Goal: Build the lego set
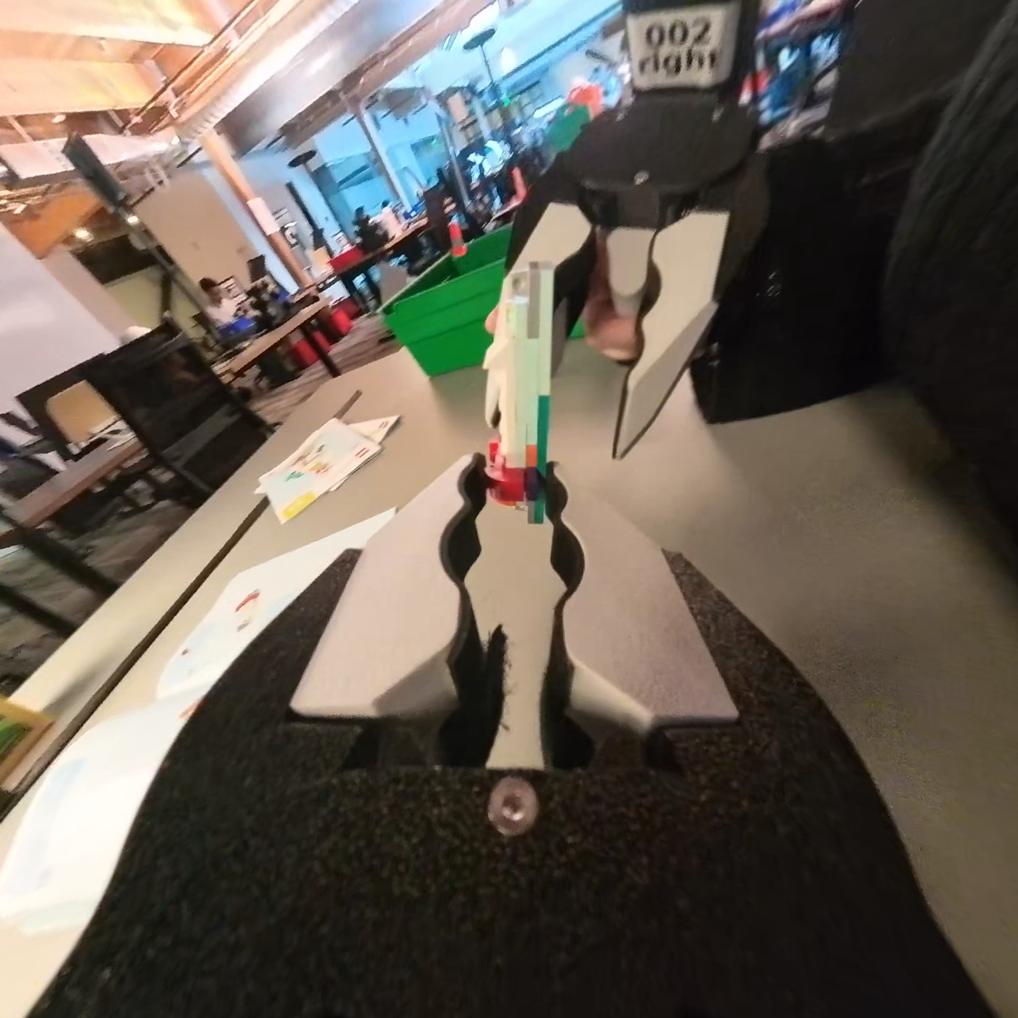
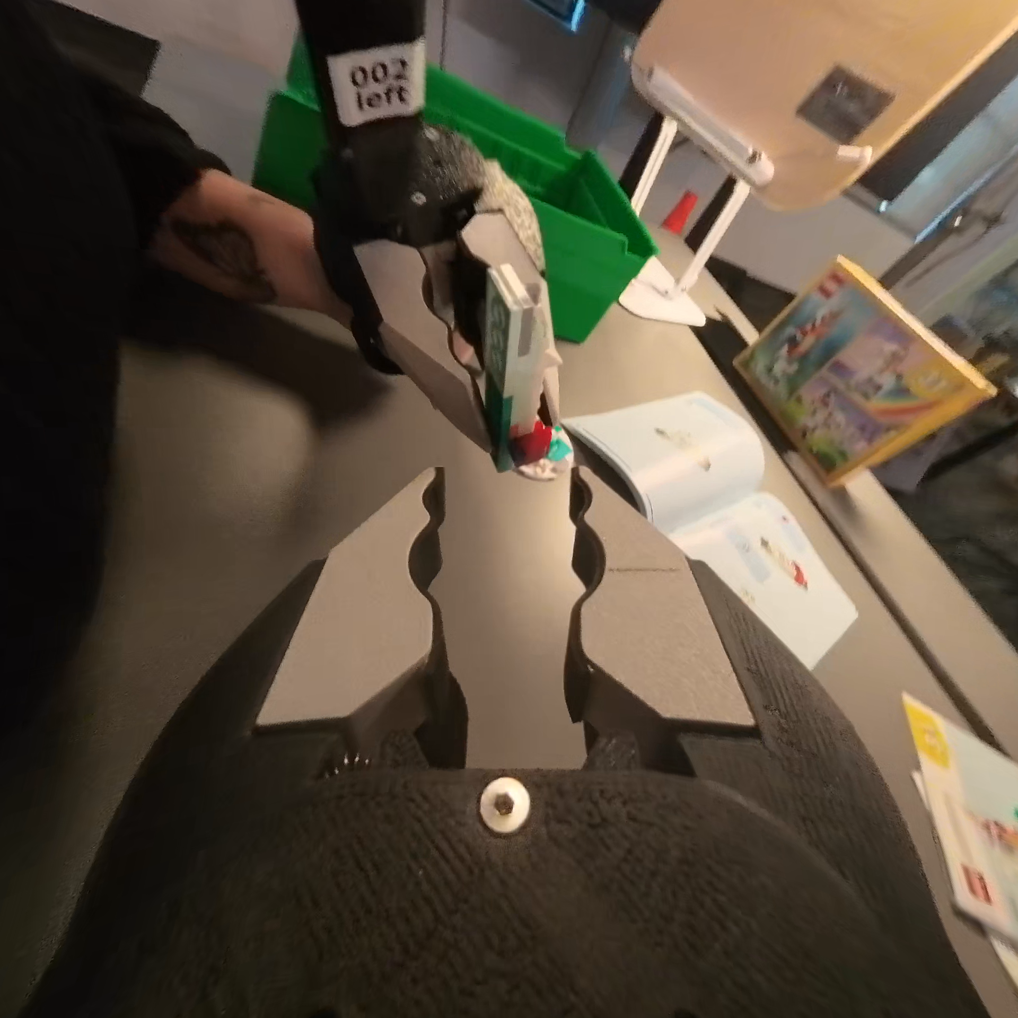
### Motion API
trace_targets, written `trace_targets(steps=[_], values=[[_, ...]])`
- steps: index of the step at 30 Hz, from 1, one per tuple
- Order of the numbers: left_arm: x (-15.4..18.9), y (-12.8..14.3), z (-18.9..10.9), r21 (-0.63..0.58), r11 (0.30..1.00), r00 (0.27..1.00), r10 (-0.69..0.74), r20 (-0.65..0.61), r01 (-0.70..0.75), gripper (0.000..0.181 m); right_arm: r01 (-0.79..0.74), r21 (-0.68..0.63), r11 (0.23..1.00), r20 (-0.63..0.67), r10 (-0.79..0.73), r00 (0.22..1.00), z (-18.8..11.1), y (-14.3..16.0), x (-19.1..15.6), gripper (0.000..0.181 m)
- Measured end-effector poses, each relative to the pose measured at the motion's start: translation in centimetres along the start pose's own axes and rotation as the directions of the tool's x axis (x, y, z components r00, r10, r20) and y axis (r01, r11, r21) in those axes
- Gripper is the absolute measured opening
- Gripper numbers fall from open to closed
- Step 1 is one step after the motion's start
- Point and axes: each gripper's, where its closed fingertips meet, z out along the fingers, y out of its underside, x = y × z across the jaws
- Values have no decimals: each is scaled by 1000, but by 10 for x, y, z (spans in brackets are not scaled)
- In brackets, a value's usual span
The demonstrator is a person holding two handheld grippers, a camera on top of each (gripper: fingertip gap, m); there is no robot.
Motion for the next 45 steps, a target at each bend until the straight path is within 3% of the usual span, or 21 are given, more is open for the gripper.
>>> trace_targets(steps=[9, 17, 26, 37, 42, 45], values=[[13, -26, -5, 113, 993, 997, -9, -78, 17, 18, 96, 152, 984, -16, -94, 995, -4, -26, -7, 23], [12, -28, -5, 122, 987, 989, -95, -111, 108, 18, 95, 189, 977, -18, -93, 995, -5, -29, -5, 23], [22, -38, -11, 189, 942, 936, -223, -272, 279, 18, -83, 286, 954, 159, 39, 987, -11, -40, -14, 17], [24, -33, -8, 163, 943, 930, -237, -280, 289, 18, -156, 261, 953, 187, 108, 976, -11, -34, -14, 17], [24, -30, -6, 138, 951, 933, -233, -273, 278, 18, -116, 320, 940, 141, 74, 987, -10, -41, -14, 30], [28, -27, -3, 119, 959, 937, -219, -273, 259, 18, -95, 333, 938, 133, 53, 990, -8, -43, -16, 26]])
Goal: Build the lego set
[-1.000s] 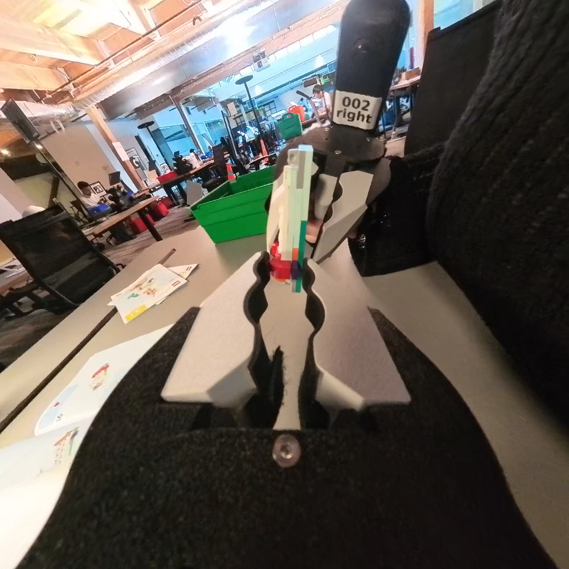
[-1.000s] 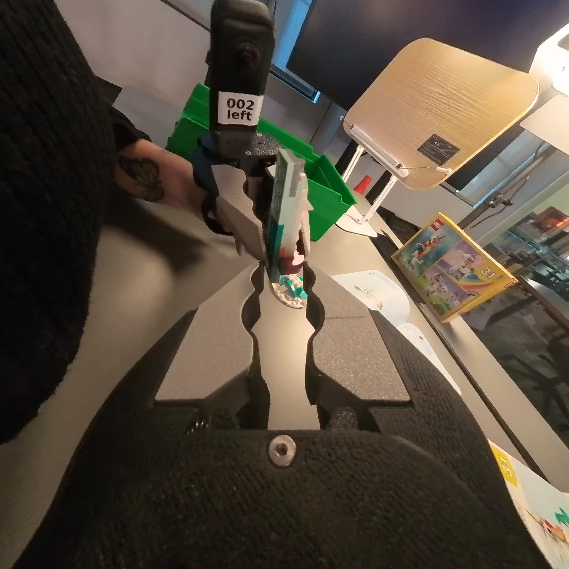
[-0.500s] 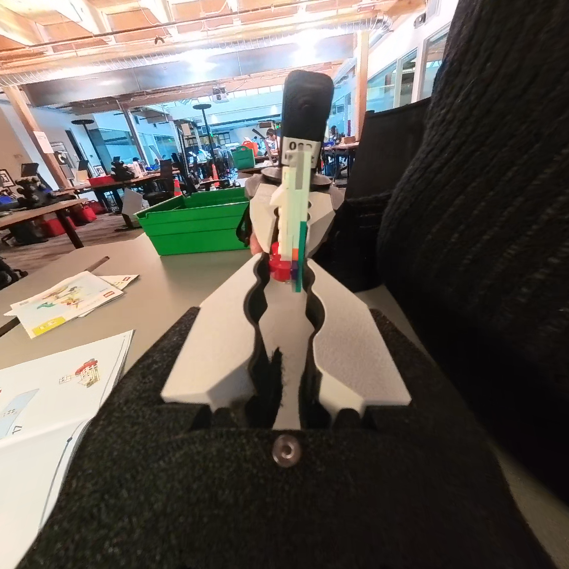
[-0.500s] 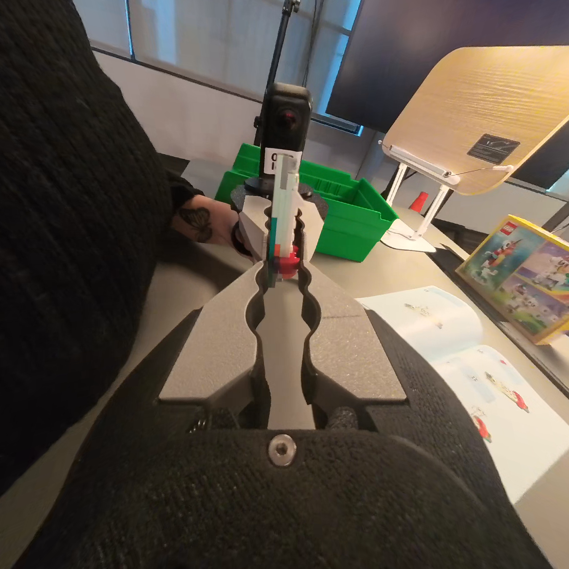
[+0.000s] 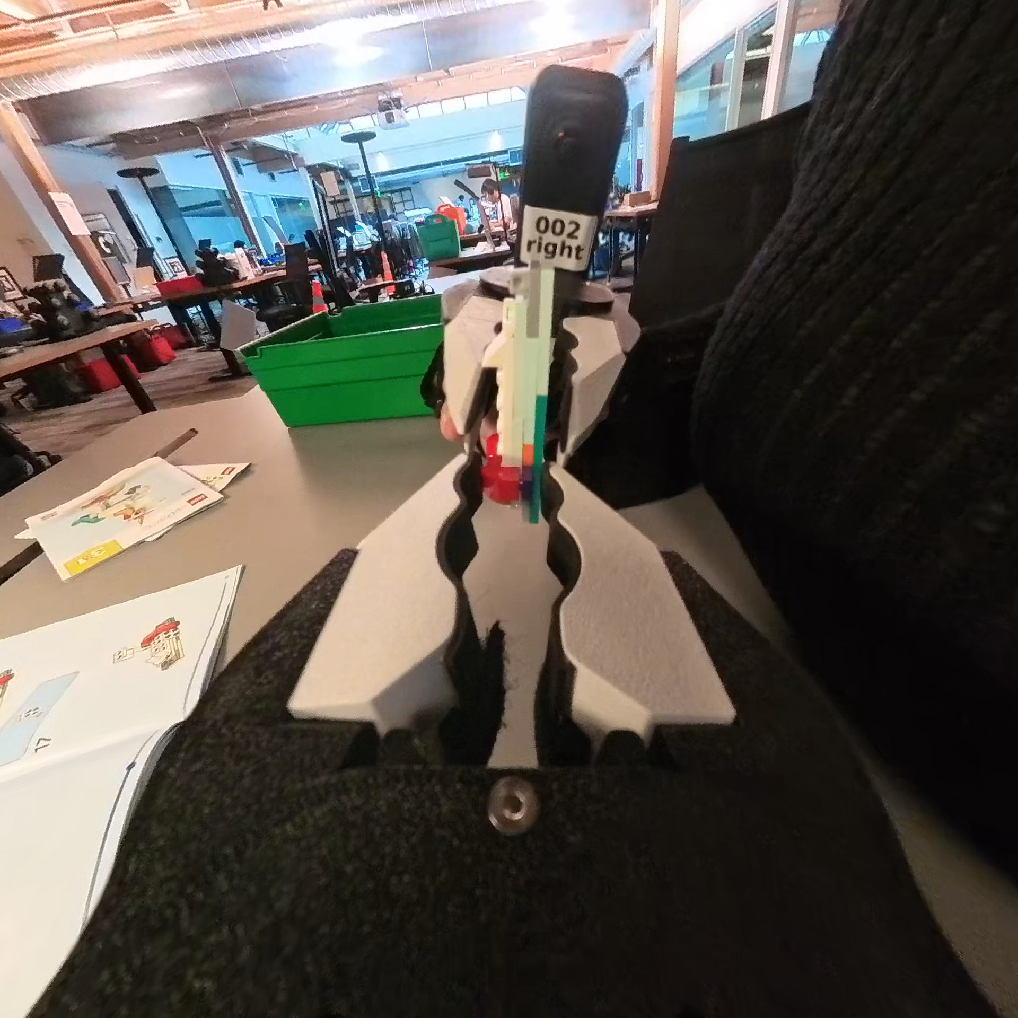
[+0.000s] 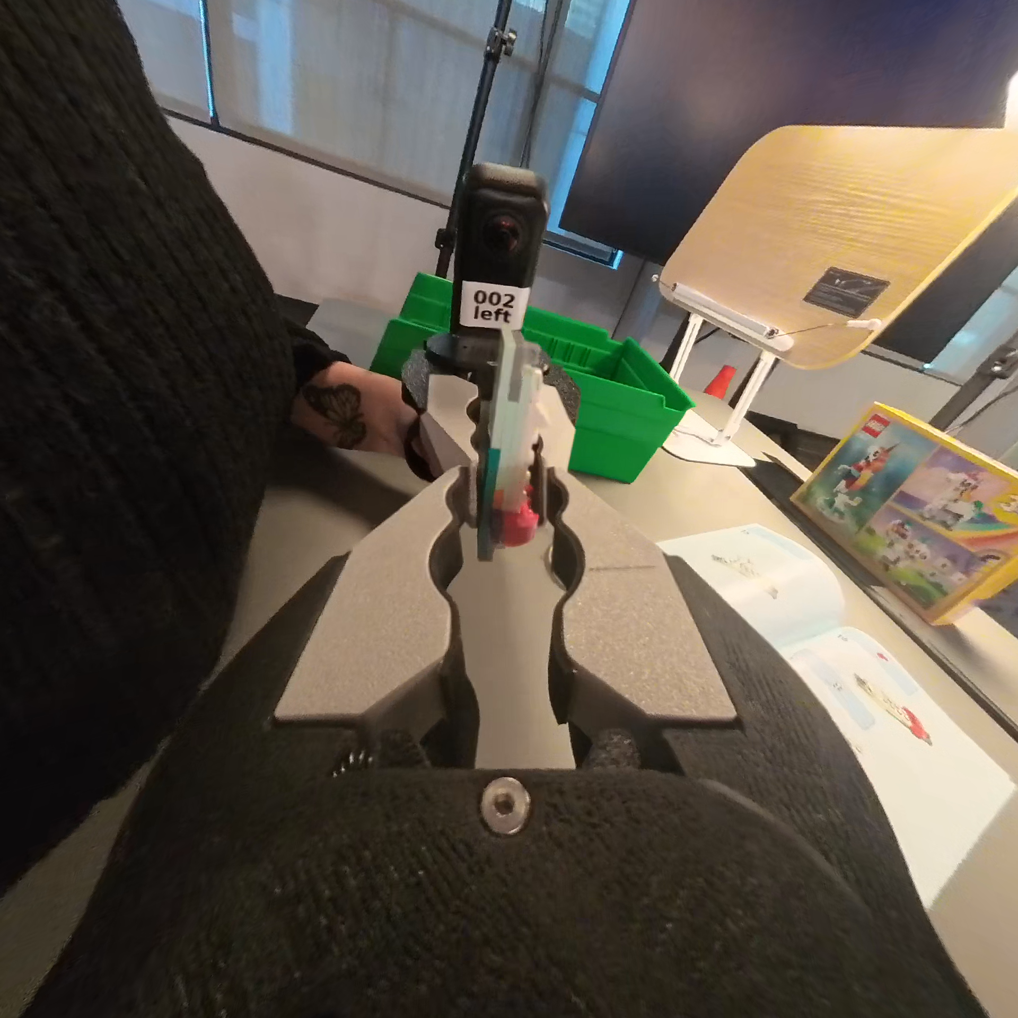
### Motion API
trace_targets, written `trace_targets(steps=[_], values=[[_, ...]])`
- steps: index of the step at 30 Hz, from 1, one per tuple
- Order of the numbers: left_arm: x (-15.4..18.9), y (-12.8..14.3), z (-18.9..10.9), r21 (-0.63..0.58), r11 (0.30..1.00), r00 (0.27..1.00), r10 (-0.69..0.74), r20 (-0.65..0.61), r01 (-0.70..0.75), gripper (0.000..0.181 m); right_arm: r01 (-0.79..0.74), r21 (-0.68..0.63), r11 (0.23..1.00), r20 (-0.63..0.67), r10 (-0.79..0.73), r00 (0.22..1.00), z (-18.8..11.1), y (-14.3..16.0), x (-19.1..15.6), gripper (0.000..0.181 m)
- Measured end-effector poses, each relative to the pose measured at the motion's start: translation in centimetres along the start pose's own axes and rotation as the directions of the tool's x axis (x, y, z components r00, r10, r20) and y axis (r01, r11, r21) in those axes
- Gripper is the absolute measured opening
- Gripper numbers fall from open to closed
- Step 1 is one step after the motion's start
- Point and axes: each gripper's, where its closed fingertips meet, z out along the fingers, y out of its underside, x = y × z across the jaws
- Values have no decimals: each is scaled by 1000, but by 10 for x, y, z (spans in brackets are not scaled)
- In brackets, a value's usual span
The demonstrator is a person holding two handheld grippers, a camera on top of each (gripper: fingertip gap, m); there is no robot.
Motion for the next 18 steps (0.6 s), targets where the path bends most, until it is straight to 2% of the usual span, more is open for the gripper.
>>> trace_targets(steps=[2, 9, 14, 18], values=[[0, 3, 1, -23, 1000, 1000, 15, 6, -14, 18, 16, 6, 1000, 2, -17, 1000, 1, -1, -2, 14], [2, -3, 3, -25, 998, 998, 63, 27, -63, 19, 52, 29, 998, 14, -52, 999, -2, -7, -4, 12], [-3, -18, -4, 48, 996, 996, 68, 65, -71, 28, 65, 44, 997, -1, -65, 998, -4, -13, -2, 12], [-1, -19, -8, 53, 997, 997, 59, 47, -62, 28, 58, 59, 997, -2, -58, 998, -6, -16, -2, 12]])
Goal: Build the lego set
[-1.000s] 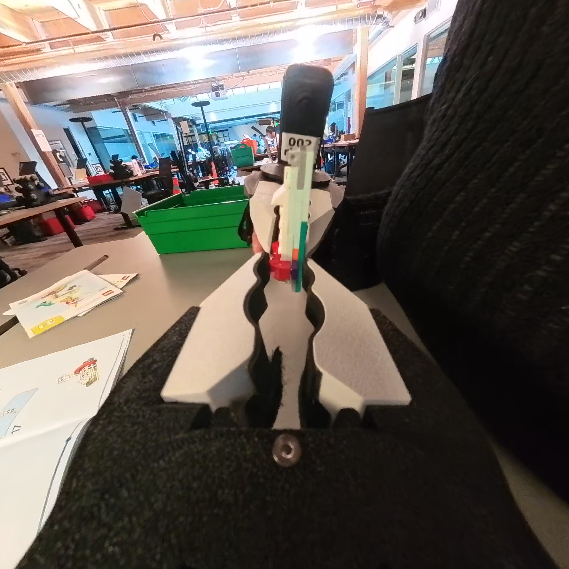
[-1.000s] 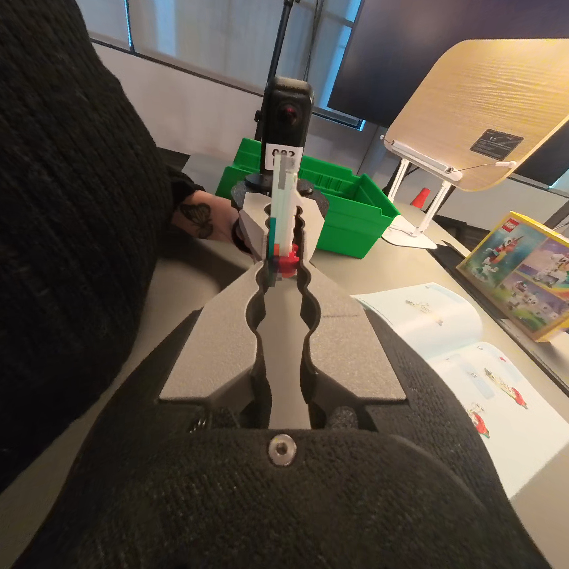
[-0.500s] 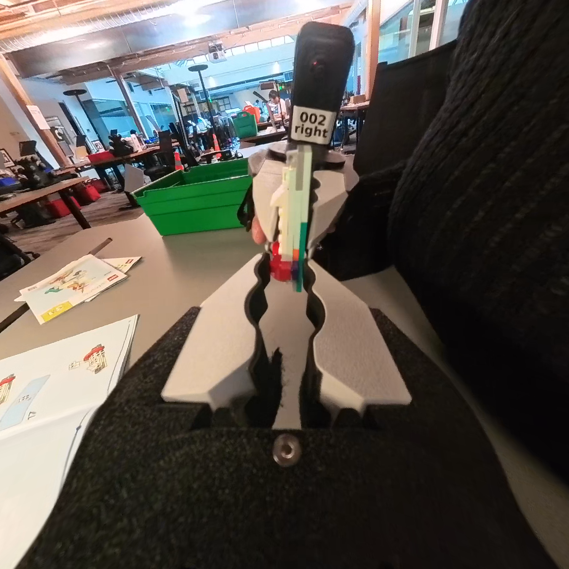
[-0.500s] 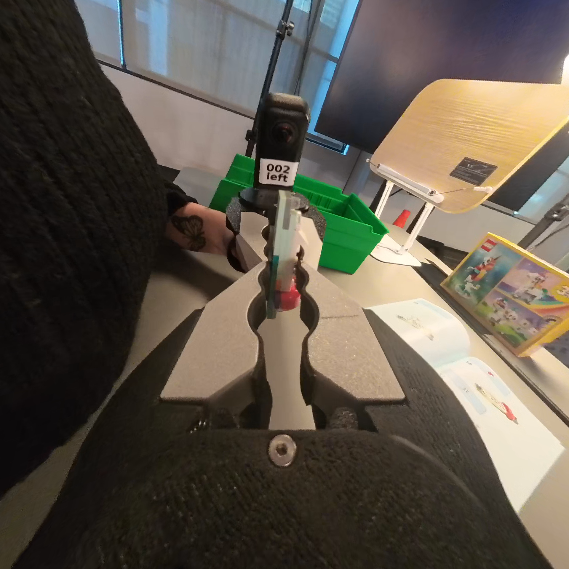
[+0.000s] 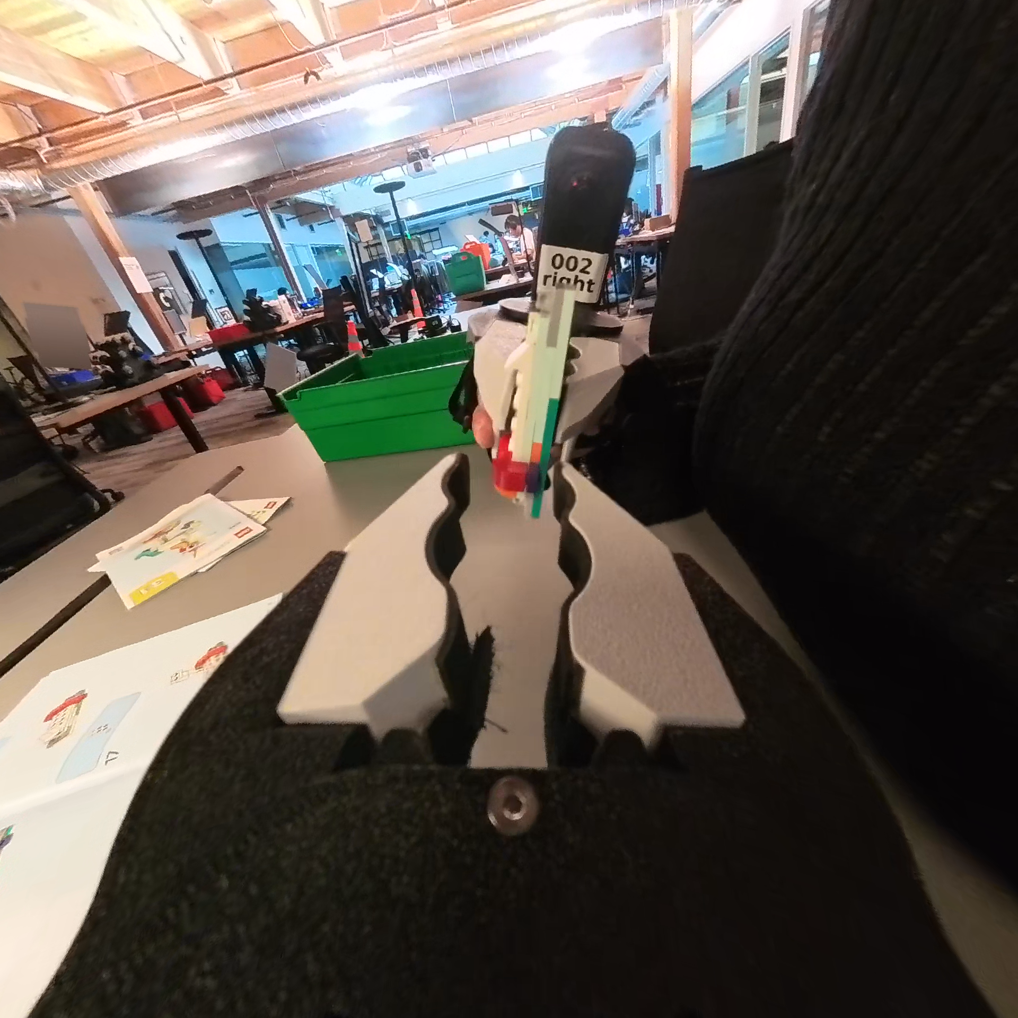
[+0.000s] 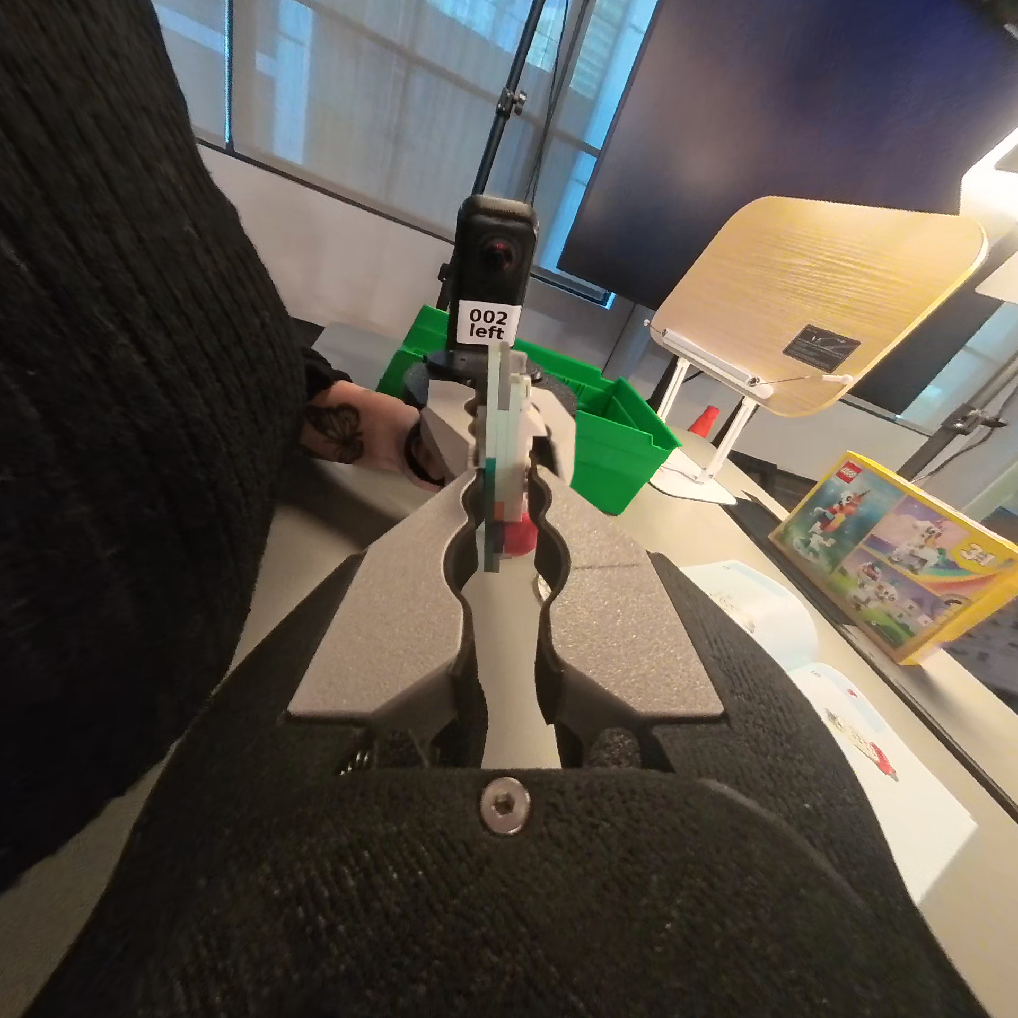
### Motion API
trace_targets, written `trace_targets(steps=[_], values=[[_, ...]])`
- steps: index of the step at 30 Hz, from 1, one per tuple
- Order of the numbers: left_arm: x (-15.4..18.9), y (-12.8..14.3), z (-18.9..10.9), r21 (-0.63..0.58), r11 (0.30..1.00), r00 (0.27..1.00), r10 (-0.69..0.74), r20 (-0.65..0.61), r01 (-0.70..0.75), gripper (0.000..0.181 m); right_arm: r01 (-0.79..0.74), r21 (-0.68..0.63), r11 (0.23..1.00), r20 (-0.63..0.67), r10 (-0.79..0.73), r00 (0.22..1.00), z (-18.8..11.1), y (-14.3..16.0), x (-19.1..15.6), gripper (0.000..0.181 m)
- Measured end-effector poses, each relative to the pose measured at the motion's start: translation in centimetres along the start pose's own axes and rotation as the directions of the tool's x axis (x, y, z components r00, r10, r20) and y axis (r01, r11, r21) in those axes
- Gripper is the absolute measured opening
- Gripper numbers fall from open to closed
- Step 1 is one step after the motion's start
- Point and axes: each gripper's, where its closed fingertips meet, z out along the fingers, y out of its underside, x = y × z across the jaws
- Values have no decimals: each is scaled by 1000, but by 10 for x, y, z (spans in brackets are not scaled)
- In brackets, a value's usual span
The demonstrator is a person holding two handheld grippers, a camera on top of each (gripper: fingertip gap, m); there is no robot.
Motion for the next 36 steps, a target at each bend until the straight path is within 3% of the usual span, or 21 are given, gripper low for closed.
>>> trace_targets(steps=[7, 36], values=[[1, 0, 0, 5, 1000, 1000, -9, -9, 9, 14, -12, 19, 1000, -2, 12, 1000, 0, -3, 1, 12], [-1, 8, 5, -91, 994, 997, 57, 52, -52, 12, -61, 35, 998, -7, 61, 998, -3, 2, 2, 13]])
